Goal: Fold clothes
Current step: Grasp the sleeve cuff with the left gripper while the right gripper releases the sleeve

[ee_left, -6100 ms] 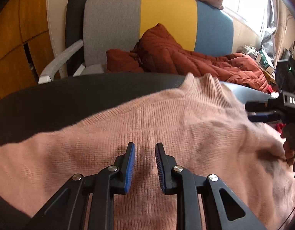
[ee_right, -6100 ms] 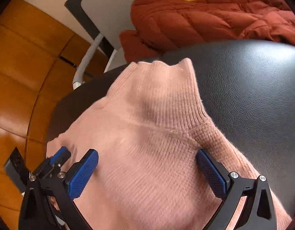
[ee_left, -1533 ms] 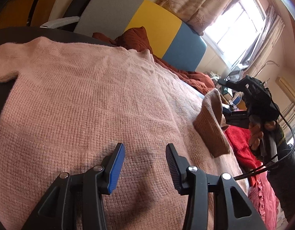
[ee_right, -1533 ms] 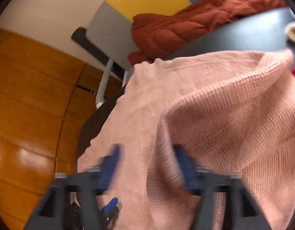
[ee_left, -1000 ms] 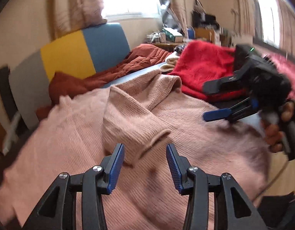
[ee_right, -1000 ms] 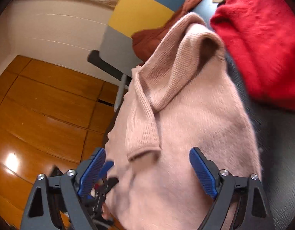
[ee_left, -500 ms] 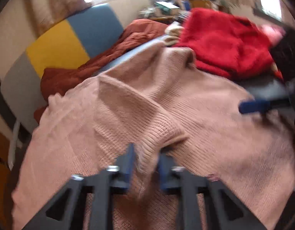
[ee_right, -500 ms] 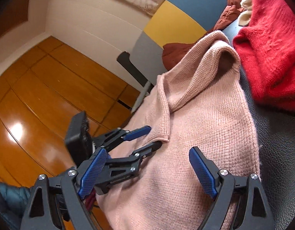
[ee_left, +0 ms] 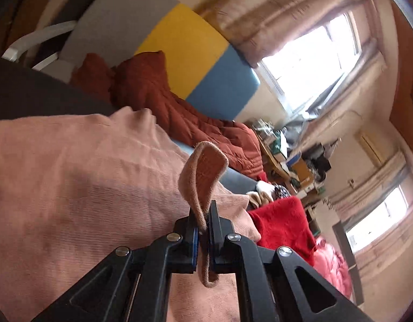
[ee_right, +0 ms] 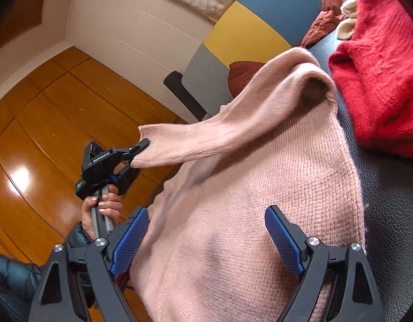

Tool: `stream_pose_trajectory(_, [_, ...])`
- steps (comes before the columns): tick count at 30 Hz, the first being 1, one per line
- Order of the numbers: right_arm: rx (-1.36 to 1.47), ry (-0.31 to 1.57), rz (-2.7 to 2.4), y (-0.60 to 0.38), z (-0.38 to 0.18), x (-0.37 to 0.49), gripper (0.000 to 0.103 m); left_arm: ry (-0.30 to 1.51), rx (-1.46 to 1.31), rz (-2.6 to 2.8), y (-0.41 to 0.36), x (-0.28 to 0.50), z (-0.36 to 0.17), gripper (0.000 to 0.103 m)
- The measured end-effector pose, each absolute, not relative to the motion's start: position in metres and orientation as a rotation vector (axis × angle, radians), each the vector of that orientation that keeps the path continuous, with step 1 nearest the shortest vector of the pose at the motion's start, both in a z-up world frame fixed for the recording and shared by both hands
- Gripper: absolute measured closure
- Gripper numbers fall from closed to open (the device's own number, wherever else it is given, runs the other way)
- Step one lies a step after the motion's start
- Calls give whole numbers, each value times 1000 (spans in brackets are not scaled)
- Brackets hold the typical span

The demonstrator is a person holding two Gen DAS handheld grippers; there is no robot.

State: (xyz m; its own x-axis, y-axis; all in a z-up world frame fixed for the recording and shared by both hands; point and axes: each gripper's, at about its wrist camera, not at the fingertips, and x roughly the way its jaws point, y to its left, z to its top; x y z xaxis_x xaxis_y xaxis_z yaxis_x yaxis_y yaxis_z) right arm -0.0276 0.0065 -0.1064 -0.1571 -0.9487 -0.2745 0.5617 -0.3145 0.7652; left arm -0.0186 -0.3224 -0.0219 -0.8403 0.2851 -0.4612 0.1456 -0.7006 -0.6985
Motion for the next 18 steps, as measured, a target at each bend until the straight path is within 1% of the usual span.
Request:
stream_pose_trajectory(3, [922, -559, -1737, 22, -109, -19, 12, -1278, -852, 2709, -345, -8, -36, 99])
stream_pose_trajectory(5, [932, -508, -1750, 26, -106, -15, 10, -1313, -876, 2739, -358, -3, -49, 99])
stream_pose_trajectory(9, [949, -398, -1773, 28, -106, -12, 0, -1322, -954, 2785, -376, 2, -72, 99])
stream_pose_trajectory(11, [959, -348, -1785, 26, -106, -12, 0, -1338, -990, 2803, -385, 4, -82, 99])
stream_pose_trajectory(14, [979, -339, -1792, 18, -108, -15, 0, -1382, -1015, 2772, -395, 4, -97, 99])
stream_pose_trajectory(15, [991, -337, -1793, 17, -108, -16, 0, -1398, -1030, 2751, -397, 3, -101, 97])
stream_pose_trajectory(17, [1028, -341, -1794, 13, -107, -20, 0, -1473, -1029, 2703, -403, 7, -110, 77])
stream_pose_trajectory(18, [1050, -344, -1794, 10, -106, -22, 0, -1526, -994, 2680, -408, 11, -115, 75])
